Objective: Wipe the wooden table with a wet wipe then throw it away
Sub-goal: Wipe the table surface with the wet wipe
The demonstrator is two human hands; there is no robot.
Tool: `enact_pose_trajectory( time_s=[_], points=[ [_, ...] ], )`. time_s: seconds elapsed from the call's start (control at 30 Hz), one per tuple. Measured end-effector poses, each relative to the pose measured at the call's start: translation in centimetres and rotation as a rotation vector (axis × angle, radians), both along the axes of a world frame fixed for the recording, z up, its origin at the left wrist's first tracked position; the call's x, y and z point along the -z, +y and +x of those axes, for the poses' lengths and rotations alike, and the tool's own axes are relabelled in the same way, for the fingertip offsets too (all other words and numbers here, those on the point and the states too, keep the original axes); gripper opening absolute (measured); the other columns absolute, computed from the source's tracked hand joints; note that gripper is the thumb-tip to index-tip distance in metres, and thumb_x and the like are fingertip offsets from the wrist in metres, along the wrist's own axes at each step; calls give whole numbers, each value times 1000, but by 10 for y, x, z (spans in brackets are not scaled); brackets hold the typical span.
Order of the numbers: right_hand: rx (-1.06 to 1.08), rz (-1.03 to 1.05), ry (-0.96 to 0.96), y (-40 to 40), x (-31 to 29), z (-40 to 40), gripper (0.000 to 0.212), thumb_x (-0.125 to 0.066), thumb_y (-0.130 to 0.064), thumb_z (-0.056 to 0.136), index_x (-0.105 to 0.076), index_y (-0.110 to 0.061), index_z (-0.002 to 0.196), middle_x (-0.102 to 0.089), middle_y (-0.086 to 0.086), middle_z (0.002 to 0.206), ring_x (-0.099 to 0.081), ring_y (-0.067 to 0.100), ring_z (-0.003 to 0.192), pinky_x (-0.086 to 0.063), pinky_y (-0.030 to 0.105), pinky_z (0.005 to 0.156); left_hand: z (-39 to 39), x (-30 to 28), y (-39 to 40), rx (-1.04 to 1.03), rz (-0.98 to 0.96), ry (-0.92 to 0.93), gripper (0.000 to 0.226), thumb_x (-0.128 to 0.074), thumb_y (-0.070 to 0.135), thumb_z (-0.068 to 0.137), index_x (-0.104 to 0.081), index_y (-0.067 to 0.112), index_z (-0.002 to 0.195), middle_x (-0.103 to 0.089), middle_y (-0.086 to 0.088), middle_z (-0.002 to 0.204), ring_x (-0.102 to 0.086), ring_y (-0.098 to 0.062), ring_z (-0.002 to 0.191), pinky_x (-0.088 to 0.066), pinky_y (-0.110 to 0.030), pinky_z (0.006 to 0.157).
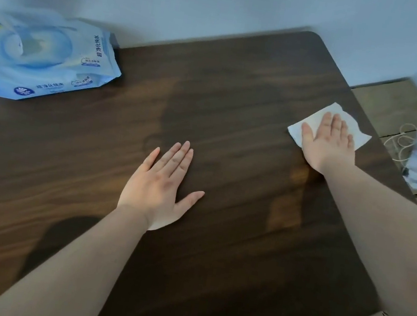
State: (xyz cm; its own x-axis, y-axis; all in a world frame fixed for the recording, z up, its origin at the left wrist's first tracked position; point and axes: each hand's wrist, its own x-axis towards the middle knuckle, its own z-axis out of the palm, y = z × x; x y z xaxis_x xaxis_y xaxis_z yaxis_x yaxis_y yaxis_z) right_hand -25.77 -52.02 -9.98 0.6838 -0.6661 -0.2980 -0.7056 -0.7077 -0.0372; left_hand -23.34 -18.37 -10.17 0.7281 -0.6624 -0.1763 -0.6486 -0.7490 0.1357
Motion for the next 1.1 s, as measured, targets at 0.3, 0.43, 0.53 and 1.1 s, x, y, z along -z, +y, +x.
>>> enact_pose_trajectory(
  time_s=[0.3,0.43,0.53,1.1],
  points=[
    [-49,15,35,35,-4,-25,71,-8,-57,95,8,-14,150,8,6,160,6,22,147,2,40,118,0,3,4,18,22,-18,81,1,71,85,14,20,148,20,7,154,21,-6,140,8,-36,118],
    [-233,12,53,76,-8,-39,71,-6,-57,94,8,-14,150,9,6,160,7,22,147,3,39,117,-3,0,10,-31,-13,50,79,-4,68,88,13,20,148,19,7,156,24,-4,136,13,-32,115],
    [-378,34,79,115,-7,-26,70,-6,-57,95,11,-17,149,11,4,160,10,19,147,4,38,118,-8,-8,45,-169,-10,118,79,-7,67,87,14,20,147,20,7,155,22,-5,138,12,-34,115],
    [-1221,149,22,533,4,76,68,-8,-56,96,7,-19,150,11,0,160,12,18,146,5,42,118,-134,-14,457,-1031,113,77,113,-4,87,67,-1,9,149,4,-5,159,5,-15,145,-3,-39,117]
  ],
)
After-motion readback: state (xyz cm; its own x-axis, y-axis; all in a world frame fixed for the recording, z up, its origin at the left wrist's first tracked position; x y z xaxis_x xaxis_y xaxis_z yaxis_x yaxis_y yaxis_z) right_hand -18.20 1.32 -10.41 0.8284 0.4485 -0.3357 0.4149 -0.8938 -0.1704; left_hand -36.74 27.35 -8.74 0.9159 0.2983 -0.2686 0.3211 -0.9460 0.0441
